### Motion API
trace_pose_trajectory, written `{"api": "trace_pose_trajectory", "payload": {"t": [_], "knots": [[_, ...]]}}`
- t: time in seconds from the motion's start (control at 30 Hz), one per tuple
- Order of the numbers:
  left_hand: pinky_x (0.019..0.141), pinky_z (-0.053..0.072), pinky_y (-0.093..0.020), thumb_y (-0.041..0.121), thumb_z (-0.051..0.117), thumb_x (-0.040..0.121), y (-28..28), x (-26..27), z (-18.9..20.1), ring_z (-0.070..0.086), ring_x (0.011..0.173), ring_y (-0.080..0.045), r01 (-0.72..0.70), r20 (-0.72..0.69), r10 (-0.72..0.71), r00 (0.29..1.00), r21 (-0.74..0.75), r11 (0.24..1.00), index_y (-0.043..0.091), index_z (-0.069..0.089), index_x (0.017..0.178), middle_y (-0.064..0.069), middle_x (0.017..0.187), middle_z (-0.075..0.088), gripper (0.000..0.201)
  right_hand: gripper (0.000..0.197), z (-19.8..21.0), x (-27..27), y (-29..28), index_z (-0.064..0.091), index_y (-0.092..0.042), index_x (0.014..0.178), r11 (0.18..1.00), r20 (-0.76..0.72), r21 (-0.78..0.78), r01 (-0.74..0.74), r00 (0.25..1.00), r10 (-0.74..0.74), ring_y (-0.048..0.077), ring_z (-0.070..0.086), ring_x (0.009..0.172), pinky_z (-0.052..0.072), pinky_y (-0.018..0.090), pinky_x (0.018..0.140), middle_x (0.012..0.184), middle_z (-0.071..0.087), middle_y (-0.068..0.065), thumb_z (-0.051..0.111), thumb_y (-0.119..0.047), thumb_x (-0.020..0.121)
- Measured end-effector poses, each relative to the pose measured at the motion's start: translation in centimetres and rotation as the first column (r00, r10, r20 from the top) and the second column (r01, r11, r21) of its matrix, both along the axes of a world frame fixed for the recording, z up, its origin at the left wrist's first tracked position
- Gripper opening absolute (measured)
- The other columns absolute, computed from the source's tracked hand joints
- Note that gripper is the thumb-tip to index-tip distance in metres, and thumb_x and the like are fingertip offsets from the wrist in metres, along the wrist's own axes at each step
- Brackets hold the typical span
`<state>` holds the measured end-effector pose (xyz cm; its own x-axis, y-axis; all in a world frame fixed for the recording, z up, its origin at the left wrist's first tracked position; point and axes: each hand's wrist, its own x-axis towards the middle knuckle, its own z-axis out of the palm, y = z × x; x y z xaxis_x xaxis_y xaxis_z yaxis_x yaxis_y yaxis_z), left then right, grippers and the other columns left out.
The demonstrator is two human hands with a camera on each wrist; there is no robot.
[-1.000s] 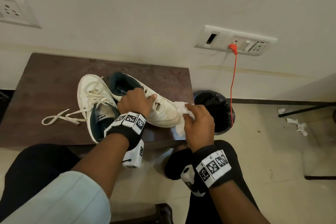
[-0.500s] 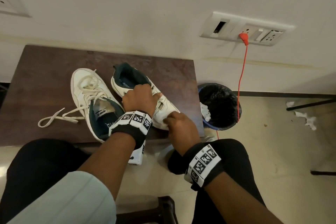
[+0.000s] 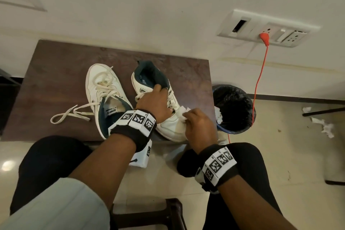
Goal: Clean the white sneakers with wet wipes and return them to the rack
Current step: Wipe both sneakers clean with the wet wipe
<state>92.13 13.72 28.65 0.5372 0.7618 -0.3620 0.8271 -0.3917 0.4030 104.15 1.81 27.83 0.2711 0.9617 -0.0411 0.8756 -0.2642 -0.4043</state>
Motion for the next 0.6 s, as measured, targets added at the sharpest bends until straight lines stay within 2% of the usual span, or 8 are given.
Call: {"api": "trace_pose_trajectory", "payload": {"t": [0.07, 0.13, 0.2, 0.27, 0.33, 0.43, 0.5, 0.6], "knots": [[0.085, 0.047, -0.042, 0.041, 0.068, 0.081, 0.3, 0.1, 0.1, 0.058, 0.103, -0.032, -0.003, 0.001, 0.003, 1.0, -0.014, 1.0, 0.012, 0.049, 0.115, -0.008, 0.118, 0.048, 0.049, 0.019, 0.1, -0.7, -0.6, 0.073, -0.002, 0.091, 0.997, -0.011, 0.069, -0.035, 0.999, 0.036, 0.029, 0.064, 0.077, 0.05, 0.031, 0.069, 0.089, 0.067, 0.011, 0.067, 0.004, 0.074], [0.084, 0.046, -0.041, 0.043, 0.069, 0.079, 0.6, 0.0, 0.3, 0.058, 0.105, -0.03, 0.0, -0.01, 0.0, 1.0, 0.006, 1.0, 0.014, 0.05, 0.112, -0.006, 0.116, 0.053, 0.048, 0.016, 0.5, -1.7, -1.1, 0.072, -0.003, 0.091, 0.988, 0.007, 0.075, -0.134, 0.991, 0.134, 0.029, 0.062, 0.078, 0.053, 0.033, 0.067, 0.091, 0.066, 0.011, 0.066, 0.0, 0.076], [0.081, 0.045, -0.04, 0.048, 0.068, 0.079, 0.6, 0.0, 0.6, 0.059, 0.104, -0.029, 0.021, -0.056, -0.018, 0.998, 0.054, 0.998, 0.016, 0.051, 0.111, -0.004, 0.116, 0.055, 0.049, 0.016, 1.1, -2.7, -1.6, 0.07, -0.005, 0.089, 0.975, 0.026, 0.026, -0.22, 0.975, 0.22, 0.025, 0.058, 0.079, 0.051, 0.032, 0.064, 0.093, 0.062, 0.008, 0.057, -0.01, 0.082], [0.076, 0.042, -0.038, 0.055, 0.065, 0.078, 0.5, -0.2, 0.9, 0.06, 0.103, -0.029, 0.041, -0.106, -0.033, 0.994, 0.079, 0.996, 0.019, 0.05, 0.116, -0.002, 0.12, 0.051, 0.054, 0.03, 1.7, -3.3, -1.9, 0.066, -0.007, 0.086, 0.974, -0.003, -0.041, -0.223, 0.975, 0.223, 0.022, 0.053, 0.078, 0.044, 0.028, 0.064, 0.095, 0.058, 0.005, 0.041, -0.022, 0.081], [0.074, 0.041, -0.037, 0.059, 0.062, 0.079, 0.5, -0.8, 1.2, 0.059, 0.103, -0.029, 0.071, -0.142, -0.059, 0.988, 0.078, 0.994, 0.021, 0.045, 0.123, -0.002, 0.125, 0.045, 0.061, 0.036, 2.1, -3.4, -2.0, 0.065, -0.007, 0.09, 0.968, -0.013, -0.119, -0.22, 0.975, 0.22, 0.021, 0.052, 0.082, 0.044, 0.028, 0.067, 0.101, 0.056, 0.004, 0.035, -0.023, 0.079], [0.082, 0.046, -0.042, 0.051, 0.068, 0.078, 1.0, -1.8, 1.6, 0.057, 0.109, -0.031, 0.161, -0.185, -0.152, 0.971, 0.037, 0.986, 0.022, 0.036, 0.131, -0.004, 0.131, 0.041, 0.069, 0.031, 2.5, -2.8, -1.8, 0.065, -0.009, 0.11, 0.943, 0.02, -0.22, -0.251, 0.965, 0.261, 0.028, 0.058, 0.094, 0.051, 0.035, 0.078, 0.12, 0.054, 0.005, 0.048, -0.009, 0.084], [0.086, 0.047, -0.044, 0.045, 0.072, 0.076, 1.6, -2.0, 1.9, 0.056, 0.111, -0.031, 0.208, -0.213, -0.199, 0.957, 0.023, 0.978, 0.021, 0.036, 0.132, -0.004, 0.13, 0.045, 0.071, 0.038, 2.5, -2.3, -1.6, 0.061, -0.013, 0.12, 0.944, 0.025, -0.227, -0.239, 0.968, 0.251, 0.028, 0.06, 0.098, 0.051, 0.034, 0.083, 0.129, 0.051, 0.004, 0.058, -0.003, 0.083], [0.086, 0.047, -0.042, 0.043, 0.071, 0.078, 1.9, -1.7, 2.1, 0.056, 0.111, -0.028, 0.219, -0.218, -0.202, 0.955, 0.053, 0.974, 0.02, 0.046, 0.126, -0.004, 0.123, 0.055, 0.059, 0.044, 2.3, -1.9, -1.3, 0.06, -0.017, 0.122, 0.967, 0.069, -0.16, -0.199, 0.975, 0.212, 0.028, 0.063, 0.091, 0.055, 0.037, 0.072, 0.123, 0.055, 0.004, 0.065, -0.004, 0.08]]}}
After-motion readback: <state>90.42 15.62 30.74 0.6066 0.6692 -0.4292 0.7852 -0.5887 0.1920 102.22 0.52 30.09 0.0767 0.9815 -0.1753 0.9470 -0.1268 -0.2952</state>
